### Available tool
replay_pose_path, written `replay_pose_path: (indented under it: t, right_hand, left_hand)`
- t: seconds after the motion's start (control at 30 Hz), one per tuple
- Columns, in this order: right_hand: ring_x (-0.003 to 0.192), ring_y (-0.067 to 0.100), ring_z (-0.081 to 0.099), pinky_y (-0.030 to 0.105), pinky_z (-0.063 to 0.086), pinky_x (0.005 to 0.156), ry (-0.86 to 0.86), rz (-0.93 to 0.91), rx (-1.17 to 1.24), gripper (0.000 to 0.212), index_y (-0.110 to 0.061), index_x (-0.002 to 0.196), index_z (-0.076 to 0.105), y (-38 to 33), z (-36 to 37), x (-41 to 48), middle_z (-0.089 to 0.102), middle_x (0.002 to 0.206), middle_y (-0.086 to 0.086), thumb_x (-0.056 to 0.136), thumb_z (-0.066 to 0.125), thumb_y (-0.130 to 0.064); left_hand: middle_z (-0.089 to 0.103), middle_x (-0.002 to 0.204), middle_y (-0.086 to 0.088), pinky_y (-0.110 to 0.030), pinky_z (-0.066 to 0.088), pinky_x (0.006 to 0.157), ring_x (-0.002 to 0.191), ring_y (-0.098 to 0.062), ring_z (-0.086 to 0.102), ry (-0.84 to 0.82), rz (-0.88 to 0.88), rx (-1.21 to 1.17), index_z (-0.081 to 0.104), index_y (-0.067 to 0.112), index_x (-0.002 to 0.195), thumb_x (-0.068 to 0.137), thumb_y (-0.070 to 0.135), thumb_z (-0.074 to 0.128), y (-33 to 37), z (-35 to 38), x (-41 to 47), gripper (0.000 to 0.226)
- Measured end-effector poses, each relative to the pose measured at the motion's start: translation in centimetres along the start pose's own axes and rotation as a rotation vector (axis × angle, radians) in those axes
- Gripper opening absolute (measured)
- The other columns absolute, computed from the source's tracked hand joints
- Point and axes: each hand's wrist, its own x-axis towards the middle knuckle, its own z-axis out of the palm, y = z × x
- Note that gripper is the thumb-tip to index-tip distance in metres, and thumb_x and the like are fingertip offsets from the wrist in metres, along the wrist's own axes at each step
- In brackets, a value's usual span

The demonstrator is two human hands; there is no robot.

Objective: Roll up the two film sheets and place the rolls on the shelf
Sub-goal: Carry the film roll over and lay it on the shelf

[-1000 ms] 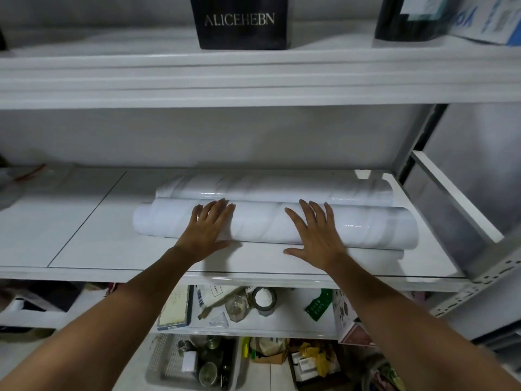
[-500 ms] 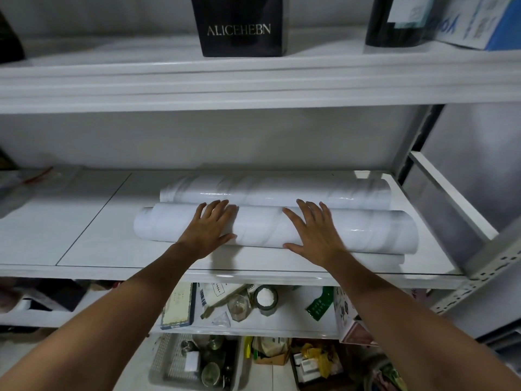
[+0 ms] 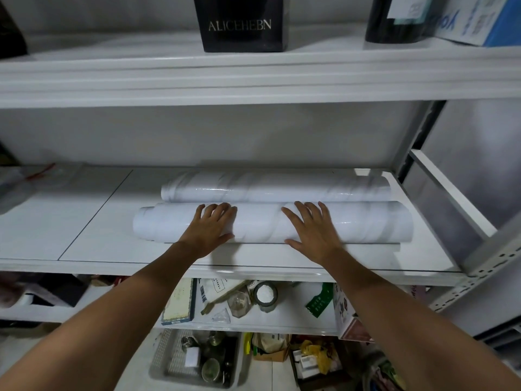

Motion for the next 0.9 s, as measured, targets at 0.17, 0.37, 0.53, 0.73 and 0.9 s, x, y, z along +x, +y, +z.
replay_pose_path:
  t: [0.17,0.37,0.53,0.73,0.9]
  right_hand:
    - [0.122,0.037,0.046,0.059,0.028,0.105,0.002,0.000,0.001,0.082,-0.020,0.137,0.044,0.2,-0.2,-0.3,0.048,0.136,0.016,0.069,0.065,-0.062]
    - [0.122,0.036,0.046,0.057,0.028,0.106,0.000,-0.001,0.005,0.080,-0.020,0.137,0.042,0.1,-0.6,-0.3,0.047,0.137,0.016,0.072,0.062,-0.063]
    - [0.122,0.035,0.046,0.057,0.028,0.106,0.004,-0.010,0.018,0.078,-0.021,0.137,0.042,0.0,-0.7,-0.3,0.047,0.137,0.015,0.073,0.061,-0.062]
    - [0.118,0.035,0.048,0.057,0.030,0.104,0.016,-0.020,0.033,0.077,-0.021,0.135,0.045,-0.2,-0.7,-0.5,0.049,0.134,0.016,0.073,0.063,-0.061]
    - [0.117,0.034,0.049,0.056,0.031,0.104,0.011,-0.030,0.026,0.075,-0.021,0.135,0.046,-0.4,-0.8,-0.5,0.050,0.133,0.015,0.073,0.064,-0.060]
  left_hand:
    - [0.052,0.127,-0.014,-0.050,0.040,0.095,0.110,-0.035,0.053,0.029,0.005,0.049,0.041,0.012,0.128,0.076,0.044,0.065,0.0,-0.1,0.2,0.065]
    - [0.051,0.129,-0.014,-0.050,0.040,0.095,0.111,-0.034,0.052,0.034,0.001,0.059,0.040,0.012,0.128,0.077,0.045,0.064,0.3,-0.5,0.4,0.065]
    - [0.051,0.129,-0.015,-0.052,0.040,0.096,0.113,-0.035,0.051,0.045,0.002,0.043,0.038,0.013,0.128,0.079,0.044,0.063,0.5,-0.7,0.3,0.063]
    - [0.051,0.129,-0.015,-0.051,0.039,0.096,0.113,-0.034,0.052,0.023,0.000,0.041,0.039,0.013,0.128,0.081,0.044,0.061,0.6,-0.9,0.0,0.061]
    - [0.053,0.127,-0.014,-0.051,0.040,0.095,0.111,-0.033,0.053,0.024,0.001,0.041,0.041,0.013,0.127,0.081,0.044,0.061,0.7,-1.2,-0.2,0.059]
